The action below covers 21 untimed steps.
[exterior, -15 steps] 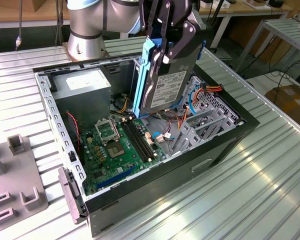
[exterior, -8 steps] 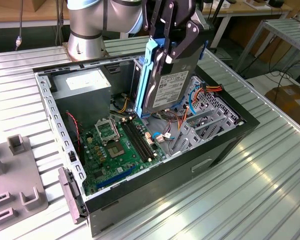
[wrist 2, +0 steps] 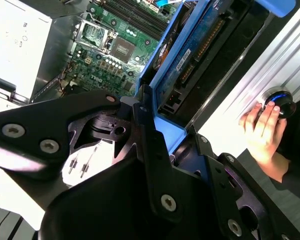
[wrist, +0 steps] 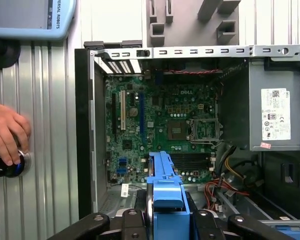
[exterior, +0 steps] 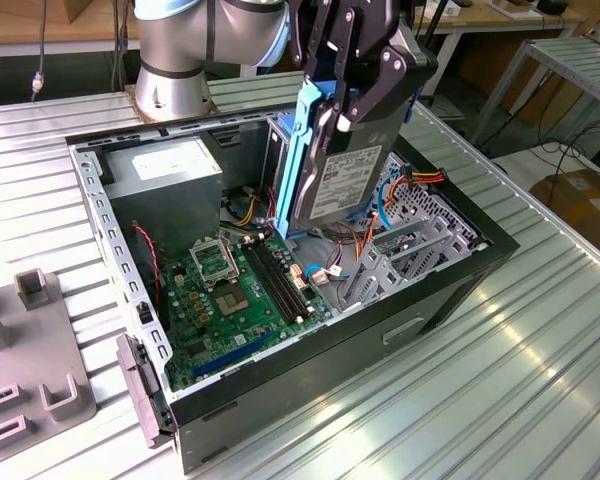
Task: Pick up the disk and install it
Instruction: 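Insert the disk into the insertion slot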
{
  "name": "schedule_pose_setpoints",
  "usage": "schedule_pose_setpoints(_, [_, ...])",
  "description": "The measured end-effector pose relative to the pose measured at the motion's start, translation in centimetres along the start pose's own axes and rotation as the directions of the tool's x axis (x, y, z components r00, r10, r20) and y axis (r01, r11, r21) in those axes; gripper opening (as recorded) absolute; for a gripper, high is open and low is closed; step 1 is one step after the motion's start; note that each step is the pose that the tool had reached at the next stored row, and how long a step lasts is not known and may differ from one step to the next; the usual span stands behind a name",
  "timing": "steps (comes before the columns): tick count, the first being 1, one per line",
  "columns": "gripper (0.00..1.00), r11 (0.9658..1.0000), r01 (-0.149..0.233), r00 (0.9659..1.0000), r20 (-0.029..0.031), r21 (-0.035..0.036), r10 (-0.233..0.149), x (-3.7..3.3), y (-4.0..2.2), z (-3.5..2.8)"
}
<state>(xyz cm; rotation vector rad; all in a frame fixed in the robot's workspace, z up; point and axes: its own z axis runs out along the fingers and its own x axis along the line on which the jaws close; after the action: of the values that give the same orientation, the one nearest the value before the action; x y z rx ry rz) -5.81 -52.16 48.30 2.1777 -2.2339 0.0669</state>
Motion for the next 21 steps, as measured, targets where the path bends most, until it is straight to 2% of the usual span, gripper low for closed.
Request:
schedule_pose_setpoints(2, [0.37, 1.0, 0.0, 1.0, 0.0029, -0.0001, 0.0, 0.11, -0.05, 0.05])
schedule_pose_setpoints(3, [0.37, 1.0, 0.0, 1.0, 0.0075, -0.0002, 0.0, 0.14, -0.08, 0.07])
schedule_pose_setpoints(4, [0.37, 1.0, 0.0, 0.9998, 0.0194, -0.0005, 0.0, 0.22, -0.11, 0.11])
schedule_pose_setpoints(5, [0.37, 1.0, 0.0, 0.9997, 0.0232, -0.0005, 0.0, 0.36, -0.12, 0.12])
schedule_pose_setpoints(9, [0.37, 1.0, 0.0, 0.9996, 0.0265, -0.0007, 0.0, 0.83, -0.16, 0.15])
schedule_pose_setpoints(21, [0.37, 1.0, 0.0, 0.9996, 0.0293, -0.0008, 0.0, 1.57, -0.63, 0.22])
